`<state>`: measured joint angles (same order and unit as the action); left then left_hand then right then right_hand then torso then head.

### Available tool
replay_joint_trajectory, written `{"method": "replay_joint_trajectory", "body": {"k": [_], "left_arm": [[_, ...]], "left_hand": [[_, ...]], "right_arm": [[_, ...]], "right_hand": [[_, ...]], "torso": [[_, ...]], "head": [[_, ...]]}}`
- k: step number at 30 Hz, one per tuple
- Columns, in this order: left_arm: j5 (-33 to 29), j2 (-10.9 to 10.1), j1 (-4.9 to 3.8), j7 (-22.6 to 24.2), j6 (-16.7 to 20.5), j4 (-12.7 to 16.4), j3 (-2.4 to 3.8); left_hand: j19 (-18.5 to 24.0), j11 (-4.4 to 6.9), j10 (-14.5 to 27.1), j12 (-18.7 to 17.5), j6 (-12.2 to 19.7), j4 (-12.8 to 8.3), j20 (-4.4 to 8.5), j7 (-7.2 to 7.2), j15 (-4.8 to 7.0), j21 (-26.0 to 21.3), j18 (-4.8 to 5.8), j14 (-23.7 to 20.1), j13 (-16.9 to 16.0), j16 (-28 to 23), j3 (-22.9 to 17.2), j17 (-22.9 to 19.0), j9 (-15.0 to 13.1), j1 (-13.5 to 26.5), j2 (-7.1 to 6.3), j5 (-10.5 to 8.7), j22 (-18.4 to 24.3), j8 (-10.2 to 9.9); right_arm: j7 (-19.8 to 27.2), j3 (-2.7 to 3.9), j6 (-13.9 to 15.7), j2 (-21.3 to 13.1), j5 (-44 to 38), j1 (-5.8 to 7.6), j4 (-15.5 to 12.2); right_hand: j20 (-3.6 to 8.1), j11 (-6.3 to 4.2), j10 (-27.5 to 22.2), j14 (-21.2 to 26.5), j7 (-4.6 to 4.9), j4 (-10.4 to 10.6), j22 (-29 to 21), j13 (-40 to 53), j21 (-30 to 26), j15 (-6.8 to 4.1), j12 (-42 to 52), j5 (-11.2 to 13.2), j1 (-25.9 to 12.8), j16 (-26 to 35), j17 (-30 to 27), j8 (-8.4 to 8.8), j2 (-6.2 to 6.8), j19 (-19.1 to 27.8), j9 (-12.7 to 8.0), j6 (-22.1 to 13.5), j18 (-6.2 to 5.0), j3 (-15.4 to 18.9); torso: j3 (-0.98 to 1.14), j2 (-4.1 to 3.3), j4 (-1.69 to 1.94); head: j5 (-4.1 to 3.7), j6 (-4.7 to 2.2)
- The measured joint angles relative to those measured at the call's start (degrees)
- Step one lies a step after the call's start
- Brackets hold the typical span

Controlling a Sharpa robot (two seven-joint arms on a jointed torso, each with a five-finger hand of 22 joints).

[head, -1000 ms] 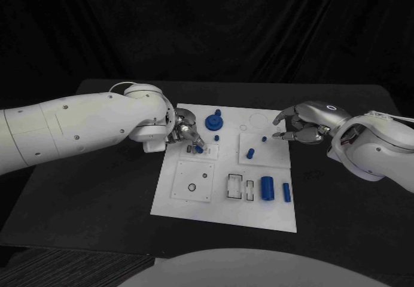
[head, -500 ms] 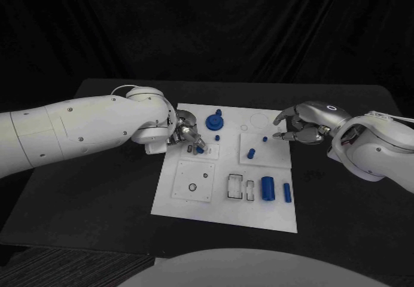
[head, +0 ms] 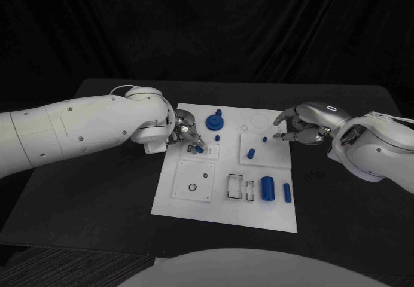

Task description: Assemble the parts on the task board

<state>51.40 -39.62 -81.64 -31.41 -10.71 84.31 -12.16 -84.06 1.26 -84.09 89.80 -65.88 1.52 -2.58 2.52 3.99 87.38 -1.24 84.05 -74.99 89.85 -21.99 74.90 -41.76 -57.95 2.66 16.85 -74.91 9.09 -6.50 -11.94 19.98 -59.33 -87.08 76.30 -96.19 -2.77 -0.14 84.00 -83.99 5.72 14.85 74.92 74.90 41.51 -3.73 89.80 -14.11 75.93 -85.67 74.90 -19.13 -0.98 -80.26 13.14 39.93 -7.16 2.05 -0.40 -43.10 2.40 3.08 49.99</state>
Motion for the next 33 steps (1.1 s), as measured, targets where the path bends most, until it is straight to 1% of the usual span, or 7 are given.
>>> {"method": "replay_joint_trajectory", "body": {"k": [8,16,18,30,32,33], "left_arm": [[-0.03,0.1,0.08,0.15,-0.11,-0.21,0.0],[-0.04,0.11,0.36,0.48,-0.13,-0.44,0.09],[-0.05,0.08,0.39,0.57,-0.14,-0.47,0.1],[-0.08,0.02,0.54,0.94,-0.13,-0.55,0.17],[-0.09,0.01,0.55,0.97,-0.14,-0.56,0.17],[-0.09,0.0,0.55,0.98,-0.14,-0.56,0.17]], "left_hand": [[0.0,-0.01,-0.01,0.0,0.07,0.0,0.0,0.07,0.0,-0.22,0.0,0.0,0.0,0.0,0.0,0.0,0.01,-0.03,0.02,-0.02,0.0,0.0],[0.0,-0.03,-0.03,0.0,0.15,0.07,0.0,0.15,0.0,-0.45,0.0,0.0,0.0,0.0,0.08,0.0,-0.11,-0.25,0.24,-0.04,0.0,-0.02],[0.0,-0.04,-0.04,0.0,0.27,0.07,0.0,0.04,0.0,-0.45,0.0,0.0,0.0,0.0,0.08,0.0,-0.18,-0.25,0.25,-0.37,0.0,-0.02],[0.0,-0.05,-0.05,0.0,0.48,0.07,0.0,0.06,0.0,-0.68,0.0,0.0,0.0,0.0,0.08,0.04,-0.21,-0.33,0.32,-0.61,0.0,-0.22],[0.0,-0.05,-0.05,0.0,0.48,0.07,0.0,0.06,0.0,-0.68,0.0,0.0,0.0,0.0,0.08,0.04,-0.24,-0.33,0.32,-1.18,0.0,-0.22],[0.0,-0.06,-0.05,0.0,0.48,0.07,0.0,0.06,0.0,-0.68,0.0,0.0,0.0,0.0,0.08,0.04,-0.39,-0.33,0.32,-2.06,0.0,-0.22]], "right_arm": [[-0.03,0.0,-0.09,0.03,0.0,-0.1,0.03],[-0.05,0.0,-0.17,0.01,0.0,-0.16,0.03],[-0.07,0.0,-0.18,0.0,0.0,-0.17,0.03],[-0.11,0.0,-0.26,0.02,0.0,-0.2,0.04],[-0.11,0.0,-0.27,0.02,0.0,-0.2,0.05],[-0.12,0.0,-0.28,0.02,0.0,-0.2,0.05]], "right_hand": [[0.0,0.0,0.0,0.0,0.0,0.0,0.0,0.05,-0.09,0.0,0.0,0.0,0.62,0.06,0.0,0.0,0.0,0.0,-0.07,0.0,0.0,0.0],[0.0,0.0,0.0,0.0,0.0,0.0,-0.01,0.04,-0.26,0.0,0.0,0.0,0.62,0.25,0.0,0.0,0.0,0.0,-0.06,0.0,0.0,0.0],[0.0,0.0,0.0,0.0,0.0,0.0,-0.01,0.04,-0.26,0.0,0.0,0.0,0.62,0.25,0.0,0.0,0.0,0.0,-0.06,0.0,0.0,0.0],[0.0,0.0,0.0,0.0,0.0,0.0,-0.01,0.03,-0.26,0.0,0.0,0.0,0.61,0.25,0.0,0.0,0.0,0.0,-0.06,0.0,0.01,0.0],[0.0,0.0,0.0,0.0,0.0,0.0,-0.01,0.03,-0.26,0.0,0.0,0.0,0.61,0.25,0.0,0.0,0.0,0.0,-0.06,0.0,0.01,0.0],[0.0,0.0,0.0,0.0,0.0,0.0,-0.01,0.03,-0.26,0.0,0.0,0.0,0.61,0.25,0.0,0.0,0.0,0.0,-0.06,0.0,0.01,0.0]], "torso": [[0.01,0.0,0.0],[0.01,0.01,0.0],[0.01,0.02,0.01],[0.0,0.02,0.0],[0.01,0.02,0.0],[0.01,0.02,0.0]], "head": [[-0.03,0.0],[0.03,0.0],[0.03,0.0],[0.13,0.0],[0.13,0.0],[0.13,0.0]]}}
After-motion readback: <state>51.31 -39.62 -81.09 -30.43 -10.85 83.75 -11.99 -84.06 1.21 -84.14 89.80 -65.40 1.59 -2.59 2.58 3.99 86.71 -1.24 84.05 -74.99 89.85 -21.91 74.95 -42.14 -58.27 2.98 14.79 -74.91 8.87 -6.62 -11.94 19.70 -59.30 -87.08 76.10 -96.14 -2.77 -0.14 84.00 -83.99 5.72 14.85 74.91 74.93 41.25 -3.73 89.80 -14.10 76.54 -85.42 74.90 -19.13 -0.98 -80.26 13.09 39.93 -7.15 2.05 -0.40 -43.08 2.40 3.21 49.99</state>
